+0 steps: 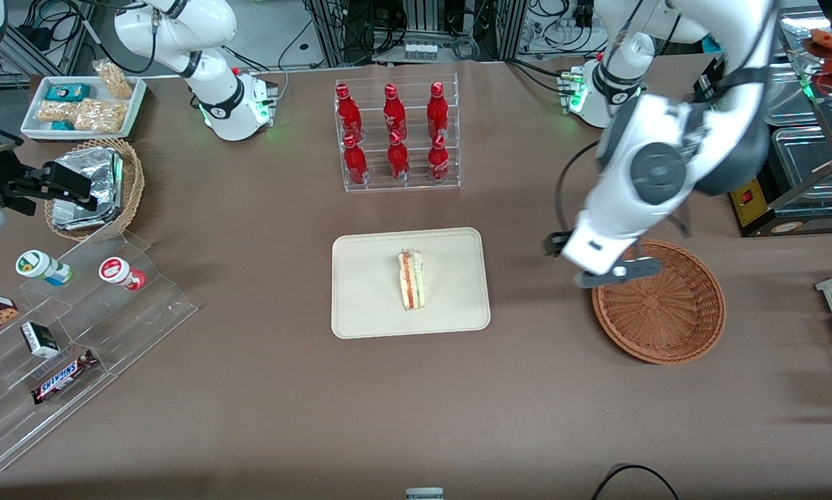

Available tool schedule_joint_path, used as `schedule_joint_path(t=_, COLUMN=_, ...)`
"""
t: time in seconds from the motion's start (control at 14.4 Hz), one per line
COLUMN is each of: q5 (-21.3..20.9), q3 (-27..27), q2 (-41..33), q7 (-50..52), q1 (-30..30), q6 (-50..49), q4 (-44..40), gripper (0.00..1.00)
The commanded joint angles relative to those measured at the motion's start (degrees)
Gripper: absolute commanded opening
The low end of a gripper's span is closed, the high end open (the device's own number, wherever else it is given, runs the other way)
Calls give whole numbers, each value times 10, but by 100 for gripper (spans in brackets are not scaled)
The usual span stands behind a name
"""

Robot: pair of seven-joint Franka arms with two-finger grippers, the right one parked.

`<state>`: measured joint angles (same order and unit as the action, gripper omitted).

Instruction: Place sandwich from basket to tray

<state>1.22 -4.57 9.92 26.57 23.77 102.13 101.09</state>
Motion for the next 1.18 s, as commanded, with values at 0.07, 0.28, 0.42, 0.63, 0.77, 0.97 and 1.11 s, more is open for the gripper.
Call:
schedule_joint_path(t=0.07, q5=-3, q3=2, q2=-69, q7=-106, q1=-54, q6=-49, q4=19, gripper=100)
schedule_joint_path(t=0.28, q5=-2, q3=4, q2=-94, q7=-175, q1=-101, q6=-90, q4=3, gripper=100)
schedule_joint_path(t=0.42, q5=-1, q3=40, q2=-108, q7=-217, q1=-157, q6=-111, q4=-8, gripper=100)
schedule_joint_path(t=0.63, q5=-2, q3=85, q2=-109, q7=-262, q1=-224, q6=-148, q4=-41, gripper=100)
schedule_joint_path(t=0.77, q5=-2, q3=97, q2=-112, q7=-273, q1=-248, q6=-150, q4=-54, gripper=100)
schedule_joint_path(t=0.97, q5=-10, q3=81, q2=-113, q7=-273, q1=-251, q6=-149, q4=-74, gripper=100)
schedule_joint_path(t=1.11, q5=-10, q3=59, q2=-119, q7=-274, q1=-251, q6=-149, q4=-86, gripper=100)
